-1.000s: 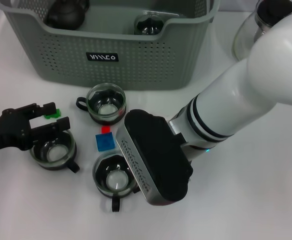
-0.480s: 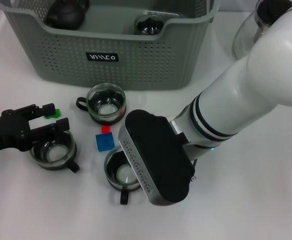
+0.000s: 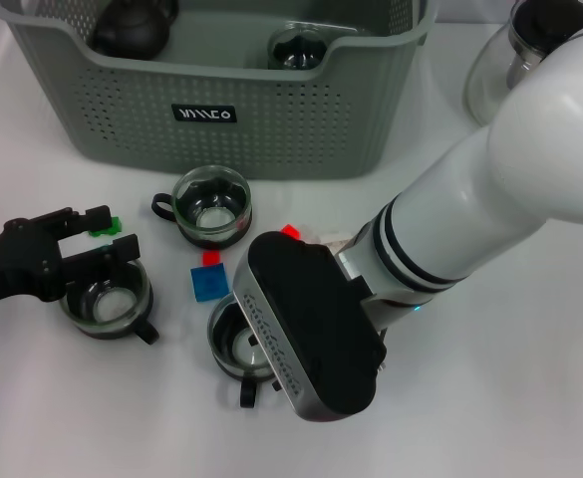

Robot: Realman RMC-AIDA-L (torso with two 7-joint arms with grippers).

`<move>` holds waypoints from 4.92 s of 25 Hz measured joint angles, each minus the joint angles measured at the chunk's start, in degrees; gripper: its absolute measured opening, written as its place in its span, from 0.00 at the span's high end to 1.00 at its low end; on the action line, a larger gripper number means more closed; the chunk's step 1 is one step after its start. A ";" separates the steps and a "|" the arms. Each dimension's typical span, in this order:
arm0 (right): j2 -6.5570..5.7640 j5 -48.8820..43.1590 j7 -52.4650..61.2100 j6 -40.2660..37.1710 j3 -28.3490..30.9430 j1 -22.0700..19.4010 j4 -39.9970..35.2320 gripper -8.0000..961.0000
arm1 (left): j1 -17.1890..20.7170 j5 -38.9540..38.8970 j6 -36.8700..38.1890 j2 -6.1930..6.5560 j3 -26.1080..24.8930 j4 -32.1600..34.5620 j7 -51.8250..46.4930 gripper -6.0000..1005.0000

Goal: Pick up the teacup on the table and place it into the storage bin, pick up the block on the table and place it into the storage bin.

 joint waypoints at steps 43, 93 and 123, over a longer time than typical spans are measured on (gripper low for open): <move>-1.20 29.48 -5.15 -12.08 48.52 -10.09 -10.20 0.93 | -0.22 0.00 -0.68 0.00 -0.22 -0.02 -0.37 0.31; -0.69 -0.08 23.89 35.16 43.18 26.29 46.60 0.82 | -2.59 0.00 -3.60 -0.01 0.31 -2.75 -1.23 0.32; -2.10 52.05 -25.63 -18.14 61.57 -11.73 21.60 0.03 | -2.24 -0.02 -4.12 -0.01 0.07 -2.83 -1.59 0.32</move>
